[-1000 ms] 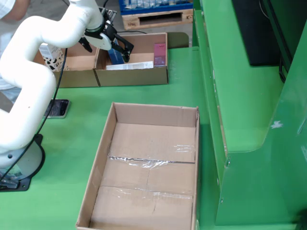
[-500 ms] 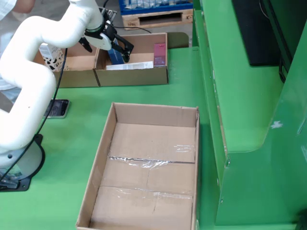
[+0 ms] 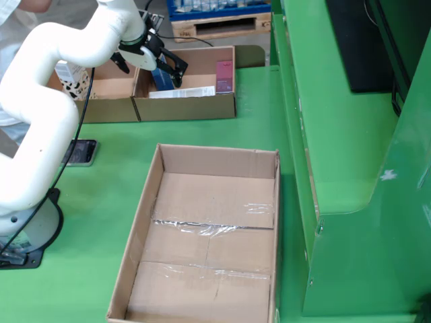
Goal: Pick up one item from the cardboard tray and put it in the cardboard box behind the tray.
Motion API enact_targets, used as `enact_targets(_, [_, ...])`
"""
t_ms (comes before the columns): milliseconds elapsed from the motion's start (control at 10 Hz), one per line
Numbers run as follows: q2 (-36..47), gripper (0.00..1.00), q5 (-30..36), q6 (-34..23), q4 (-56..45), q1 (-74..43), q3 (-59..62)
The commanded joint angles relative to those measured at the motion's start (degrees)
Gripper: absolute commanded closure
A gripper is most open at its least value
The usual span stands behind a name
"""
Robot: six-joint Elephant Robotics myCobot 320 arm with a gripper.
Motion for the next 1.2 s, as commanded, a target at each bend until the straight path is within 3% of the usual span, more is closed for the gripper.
enact_targets(0, [1.30,0.00,0.11,-0.44,0.60,0.02,1.23])
enact_targets(600, [1.30,0.00,0.11,-0.44,0.60,0.02,1.23])
enact_targets(700, [-2.99,0.00,1.61,0.97,-22.79,-6.66,25.04])
enact_targets(900, [-12.43,0.00,1.33,2.16,-39.30,-12.11,53.87])
enact_targets(1000, [-12.43,0.00,1.33,2.16,-39.30,-12.11,53.87])
enact_targets(1100, [-15.22,0.00,2.83,2.15,-46.49,-17.99,64.49])
